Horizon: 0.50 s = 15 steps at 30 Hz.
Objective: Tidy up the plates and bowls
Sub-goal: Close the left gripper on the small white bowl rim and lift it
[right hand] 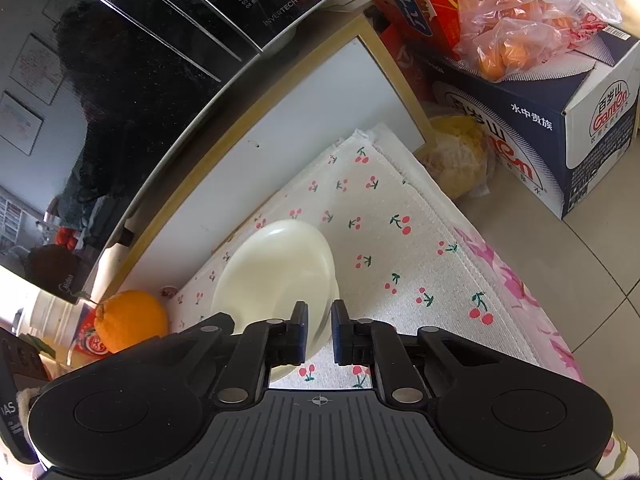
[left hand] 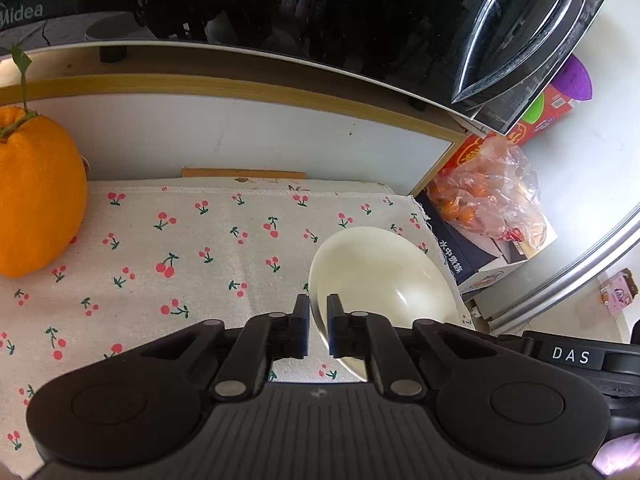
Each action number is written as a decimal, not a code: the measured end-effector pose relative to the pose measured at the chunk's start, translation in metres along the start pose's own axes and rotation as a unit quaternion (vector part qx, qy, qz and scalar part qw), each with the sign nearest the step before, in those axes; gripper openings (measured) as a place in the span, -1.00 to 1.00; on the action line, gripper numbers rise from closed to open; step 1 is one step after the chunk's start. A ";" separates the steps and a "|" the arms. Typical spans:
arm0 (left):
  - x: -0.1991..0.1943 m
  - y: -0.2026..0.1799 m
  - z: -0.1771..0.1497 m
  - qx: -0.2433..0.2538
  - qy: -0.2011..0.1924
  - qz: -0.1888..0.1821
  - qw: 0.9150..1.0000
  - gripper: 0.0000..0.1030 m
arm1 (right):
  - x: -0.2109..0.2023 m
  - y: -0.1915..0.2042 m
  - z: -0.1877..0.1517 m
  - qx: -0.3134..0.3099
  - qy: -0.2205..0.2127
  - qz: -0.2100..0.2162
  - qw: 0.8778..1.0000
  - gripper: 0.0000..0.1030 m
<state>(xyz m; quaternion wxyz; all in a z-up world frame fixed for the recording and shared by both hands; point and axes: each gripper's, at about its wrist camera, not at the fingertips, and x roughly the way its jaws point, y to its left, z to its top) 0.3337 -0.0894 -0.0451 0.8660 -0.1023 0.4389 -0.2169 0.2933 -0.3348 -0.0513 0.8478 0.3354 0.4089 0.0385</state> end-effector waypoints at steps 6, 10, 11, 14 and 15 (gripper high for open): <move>-0.006 -0.004 0.002 0.006 -0.005 0.003 1.000 -0.87 | -0.005 0.002 -0.001 0.001 -0.002 0.003 1.000 -0.83; -0.012 -0.009 0.002 0.007 -0.004 0.010 1.000 -0.87 | -0.012 0.006 -0.001 0.000 -0.004 0.004 1.000 -0.83; -0.014 -0.010 0.002 0.008 -0.004 0.011 1.000 -0.87 | -0.015 0.007 -0.001 0.000 -0.005 0.005 1.000 -0.83; -0.020 -0.014 0.002 0.010 -0.005 0.014 1.000 -0.87 | -0.023 0.011 -0.002 -0.002 -0.009 0.005 1.000 -0.83; -0.022 -0.015 0.001 0.011 -0.006 0.014 1.000 -0.87 | -0.026 0.012 -0.003 -0.002 -0.009 0.005 1.000 -0.83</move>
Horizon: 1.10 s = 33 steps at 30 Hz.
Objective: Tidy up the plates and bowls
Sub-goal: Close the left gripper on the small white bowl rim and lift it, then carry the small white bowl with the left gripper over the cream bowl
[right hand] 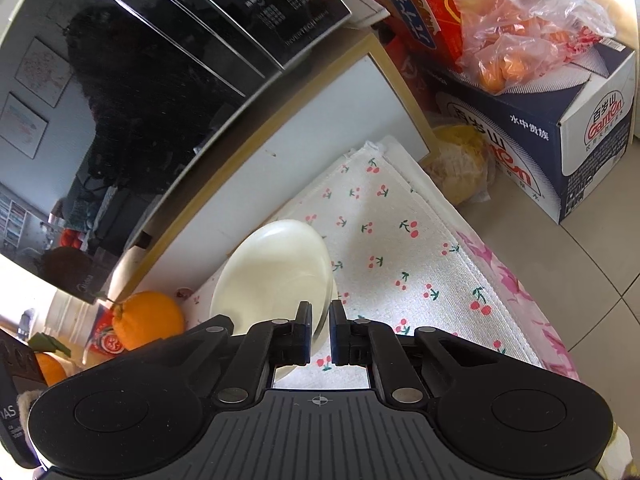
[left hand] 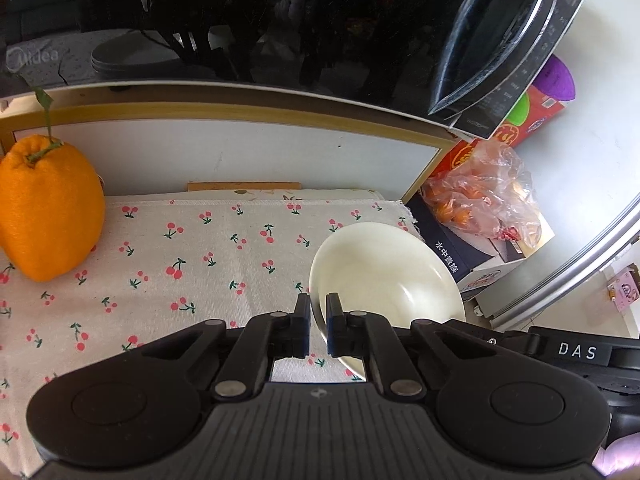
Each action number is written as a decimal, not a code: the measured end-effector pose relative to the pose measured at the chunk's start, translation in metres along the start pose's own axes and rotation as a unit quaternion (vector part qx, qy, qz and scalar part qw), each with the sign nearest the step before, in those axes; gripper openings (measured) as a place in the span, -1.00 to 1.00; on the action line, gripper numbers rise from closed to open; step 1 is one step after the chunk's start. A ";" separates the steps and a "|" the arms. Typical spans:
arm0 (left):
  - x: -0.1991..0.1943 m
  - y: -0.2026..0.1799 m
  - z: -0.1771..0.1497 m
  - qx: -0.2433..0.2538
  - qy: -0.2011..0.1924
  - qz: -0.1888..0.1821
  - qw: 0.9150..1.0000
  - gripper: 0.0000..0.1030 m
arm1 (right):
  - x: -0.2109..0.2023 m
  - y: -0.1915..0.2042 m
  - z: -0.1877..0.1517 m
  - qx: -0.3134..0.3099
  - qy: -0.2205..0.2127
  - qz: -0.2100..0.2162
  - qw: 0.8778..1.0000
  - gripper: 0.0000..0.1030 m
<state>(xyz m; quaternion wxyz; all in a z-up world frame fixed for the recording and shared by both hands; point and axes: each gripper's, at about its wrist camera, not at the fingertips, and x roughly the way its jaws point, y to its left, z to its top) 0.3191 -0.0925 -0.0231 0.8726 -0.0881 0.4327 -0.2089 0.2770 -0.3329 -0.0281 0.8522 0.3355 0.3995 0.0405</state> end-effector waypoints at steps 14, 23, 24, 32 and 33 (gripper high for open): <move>-0.047 -0.016 -0.006 0.007 -0.013 0.006 1.000 -0.87 | -0.047 0.023 -0.014 -0.005 -0.013 0.004 1.000 -0.83; -0.073 -0.018 -0.026 -0.006 -0.008 0.007 1.000 -0.87 | -0.073 0.029 -0.037 -0.005 -0.010 0.006 1.000 -0.83; -0.076 -0.019 -0.029 -0.007 -0.007 0.007 1.000 -0.87 | -0.076 0.030 -0.040 -0.008 -0.010 0.004 1.000 -0.83; -0.096 -0.022 -0.059 -0.023 -0.001 0.007 1.000 -0.86 | -0.098 0.029 -0.067 -0.022 -0.003 -0.006 1.000 -0.82; -0.098 -0.023 -0.063 -0.021 -0.002 0.009 1.000 -0.86 | -0.101 0.029 -0.071 -0.026 -0.004 -0.006 1.000 -0.82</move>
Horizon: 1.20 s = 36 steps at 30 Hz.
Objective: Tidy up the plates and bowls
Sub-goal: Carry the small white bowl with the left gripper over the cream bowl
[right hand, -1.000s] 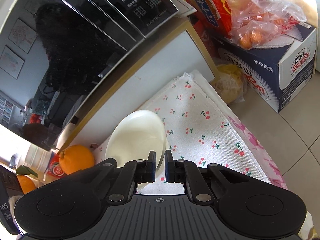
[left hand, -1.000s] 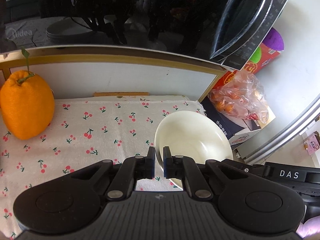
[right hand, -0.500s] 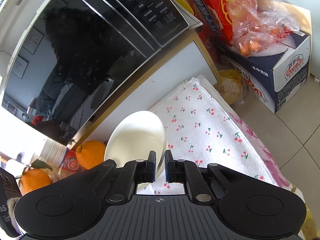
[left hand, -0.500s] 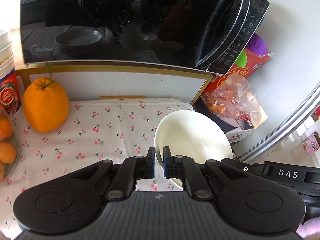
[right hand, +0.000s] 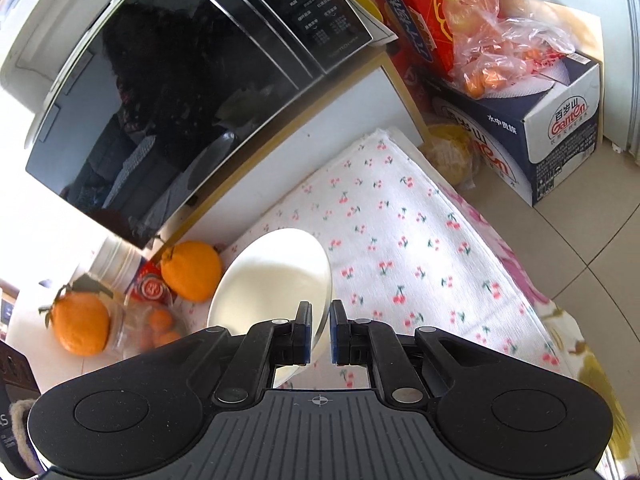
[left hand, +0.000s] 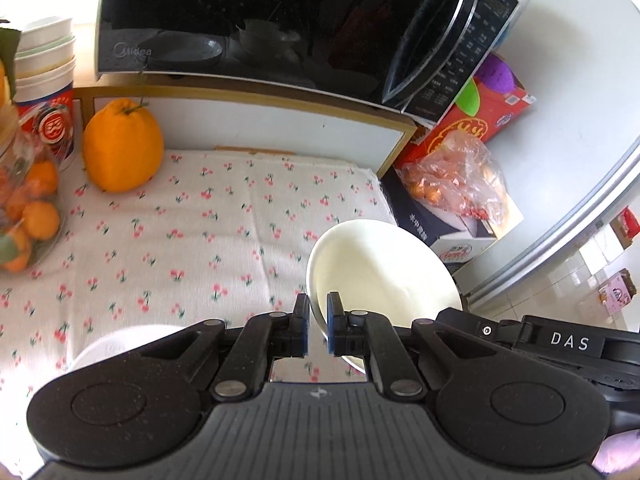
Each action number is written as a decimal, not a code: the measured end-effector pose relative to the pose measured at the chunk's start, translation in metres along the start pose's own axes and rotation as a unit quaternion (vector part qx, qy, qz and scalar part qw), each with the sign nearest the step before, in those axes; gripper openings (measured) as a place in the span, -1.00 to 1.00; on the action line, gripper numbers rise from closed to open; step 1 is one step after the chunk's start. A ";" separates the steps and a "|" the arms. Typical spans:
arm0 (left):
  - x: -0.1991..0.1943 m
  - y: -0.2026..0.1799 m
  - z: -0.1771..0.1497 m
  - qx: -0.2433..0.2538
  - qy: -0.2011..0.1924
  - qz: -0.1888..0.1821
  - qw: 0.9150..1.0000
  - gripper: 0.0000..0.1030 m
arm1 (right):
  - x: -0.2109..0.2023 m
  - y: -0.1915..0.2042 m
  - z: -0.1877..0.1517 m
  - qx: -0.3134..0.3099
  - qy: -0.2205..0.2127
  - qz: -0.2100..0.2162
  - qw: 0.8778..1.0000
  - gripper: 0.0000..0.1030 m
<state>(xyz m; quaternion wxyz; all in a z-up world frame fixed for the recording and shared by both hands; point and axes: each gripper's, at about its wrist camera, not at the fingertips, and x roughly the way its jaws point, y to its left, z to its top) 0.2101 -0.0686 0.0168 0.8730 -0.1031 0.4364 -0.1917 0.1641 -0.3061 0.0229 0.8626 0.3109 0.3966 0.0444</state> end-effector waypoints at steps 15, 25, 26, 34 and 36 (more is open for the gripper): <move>-0.029 -0.002 -0.058 -0.034 0.005 -0.011 0.999 -0.86 | -0.031 -0.018 -0.048 0.007 0.012 0.002 1.000 -0.80; -0.043 -0.009 -0.084 -0.039 0.003 -0.025 0.999 -0.84 | -0.049 -0.017 -0.064 -0.014 0.010 -0.027 0.999 -0.80; -0.044 -0.011 -0.087 -0.033 0.001 -0.023 0.999 -0.84 | -0.051 -0.018 -0.066 -0.017 0.010 -0.029 0.999 -0.80; -0.043 -0.018 -0.100 -0.018 0.013 -0.023 1.000 -0.83 | -0.059 -0.018 -0.079 -0.037 0.013 -0.058 0.998 -0.80; -0.042 -0.018 -0.101 -0.019 0.016 -0.023 0.999 -0.83 | -0.063 -0.020 -0.079 -0.035 0.012 -0.056 0.998 -0.80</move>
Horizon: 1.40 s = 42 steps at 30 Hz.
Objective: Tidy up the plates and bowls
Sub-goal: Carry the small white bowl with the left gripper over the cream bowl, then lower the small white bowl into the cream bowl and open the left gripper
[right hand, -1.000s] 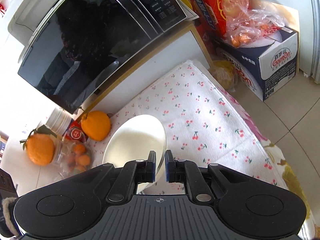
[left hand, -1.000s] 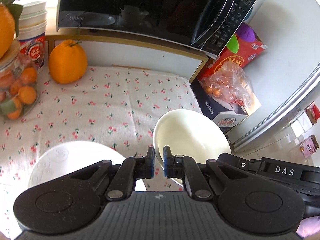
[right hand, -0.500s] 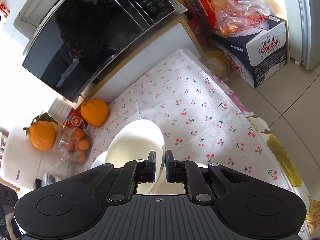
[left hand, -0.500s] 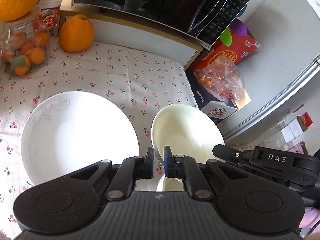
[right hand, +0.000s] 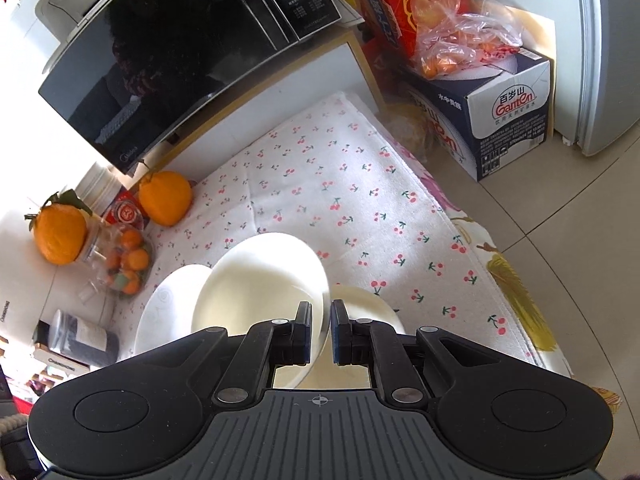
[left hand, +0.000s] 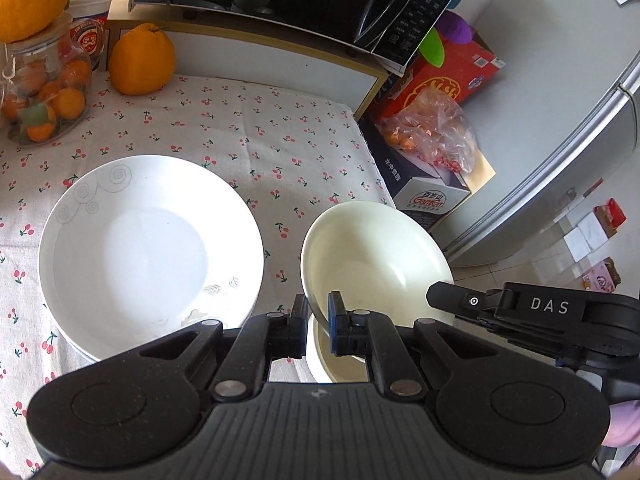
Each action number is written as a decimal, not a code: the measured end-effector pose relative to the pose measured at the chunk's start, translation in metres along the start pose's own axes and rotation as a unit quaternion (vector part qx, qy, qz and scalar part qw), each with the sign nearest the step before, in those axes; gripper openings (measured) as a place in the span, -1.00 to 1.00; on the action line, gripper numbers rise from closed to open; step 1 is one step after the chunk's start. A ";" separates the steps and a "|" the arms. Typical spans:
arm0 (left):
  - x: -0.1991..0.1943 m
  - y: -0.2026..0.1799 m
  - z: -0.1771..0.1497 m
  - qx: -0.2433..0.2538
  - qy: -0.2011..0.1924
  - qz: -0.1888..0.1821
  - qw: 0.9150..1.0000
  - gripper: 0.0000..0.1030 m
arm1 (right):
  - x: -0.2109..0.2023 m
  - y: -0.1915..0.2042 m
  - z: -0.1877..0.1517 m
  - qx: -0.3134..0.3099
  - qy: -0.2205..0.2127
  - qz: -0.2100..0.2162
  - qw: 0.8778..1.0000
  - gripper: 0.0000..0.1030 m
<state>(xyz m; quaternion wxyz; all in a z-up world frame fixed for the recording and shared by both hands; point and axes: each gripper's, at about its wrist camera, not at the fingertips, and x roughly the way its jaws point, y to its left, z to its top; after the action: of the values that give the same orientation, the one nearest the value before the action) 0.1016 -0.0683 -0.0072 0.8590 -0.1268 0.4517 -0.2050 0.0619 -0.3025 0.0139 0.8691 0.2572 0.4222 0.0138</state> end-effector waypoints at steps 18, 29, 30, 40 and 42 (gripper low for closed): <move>0.013 -0.013 -0.016 0.029 0.039 0.023 0.999 -0.80 | 0.005 -0.009 -0.010 -0.024 0.033 -0.043 0.998 -0.80; 0.017 -0.015 -0.020 0.043 0.054 0.033 0.997 -0.78 | 0.012 -0.007 -0.015 -0.052 0.050 -0.068 0.995 -0.79; 0.018 -0.016 -0.020 0.044 0.055 0.034 0.997 -0.78 | 0.012 -0.006 -0.015 -0.054 0.051 -0.070 0.995 -0.79; 0.023 -0.018 -0.021 0.050 0.069 0.032 0.996 -0.75 | 0.016 -0.003 -0.018 -0.081 0.051 -0.090 0.991 -0.79; 0.024 -0.018 -0.021 0.051 0.071 0.032 0.996 -0.75 | 0.016 -0.001 -0.019 -0.090 0.050 -0.094 0.990 -0.79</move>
<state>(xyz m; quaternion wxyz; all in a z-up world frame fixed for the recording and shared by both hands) 0.0918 -0.0961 -0.0293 0.8360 -0.0535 0.5046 -0.2088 0.0584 -0.2915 -0.0079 0.8640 0.1356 0.4845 -0.0170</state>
